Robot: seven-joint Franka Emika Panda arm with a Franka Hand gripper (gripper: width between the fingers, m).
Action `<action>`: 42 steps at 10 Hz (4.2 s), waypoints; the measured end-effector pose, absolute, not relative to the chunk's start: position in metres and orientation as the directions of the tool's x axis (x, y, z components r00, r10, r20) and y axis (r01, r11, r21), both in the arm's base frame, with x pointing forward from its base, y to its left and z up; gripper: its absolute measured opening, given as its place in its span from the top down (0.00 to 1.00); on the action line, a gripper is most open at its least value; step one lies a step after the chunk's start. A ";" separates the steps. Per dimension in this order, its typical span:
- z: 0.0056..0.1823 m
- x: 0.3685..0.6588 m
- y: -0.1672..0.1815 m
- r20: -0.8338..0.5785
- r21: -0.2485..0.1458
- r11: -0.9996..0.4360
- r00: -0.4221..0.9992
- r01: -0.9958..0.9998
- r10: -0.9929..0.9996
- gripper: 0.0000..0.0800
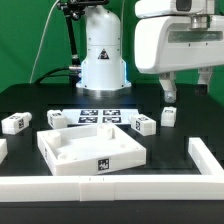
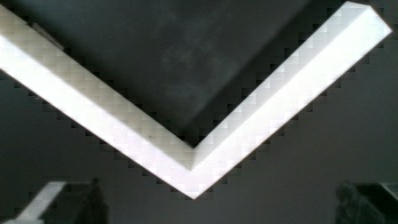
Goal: Assemble one leg
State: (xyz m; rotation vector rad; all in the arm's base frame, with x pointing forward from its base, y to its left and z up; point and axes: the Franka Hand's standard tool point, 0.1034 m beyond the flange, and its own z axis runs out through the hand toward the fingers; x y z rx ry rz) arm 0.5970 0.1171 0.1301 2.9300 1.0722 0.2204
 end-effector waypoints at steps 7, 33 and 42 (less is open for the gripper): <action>0.129 0.597 0.119 0.140 0.063 -0.778 0.766 0.625 0.627 0.19; 0.068 0.509 -0.015 -0.078 0.056 0.262 -0.258 0.963 0.963 0.19; 0.042 0.471 -0.042 -0.065 0.001 0.317 -0.317 0.948 0.946 0.19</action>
Offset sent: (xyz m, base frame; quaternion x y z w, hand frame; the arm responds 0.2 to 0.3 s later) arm 0.0000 0.0000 0.0000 0.0000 0.0000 0.0000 1.0000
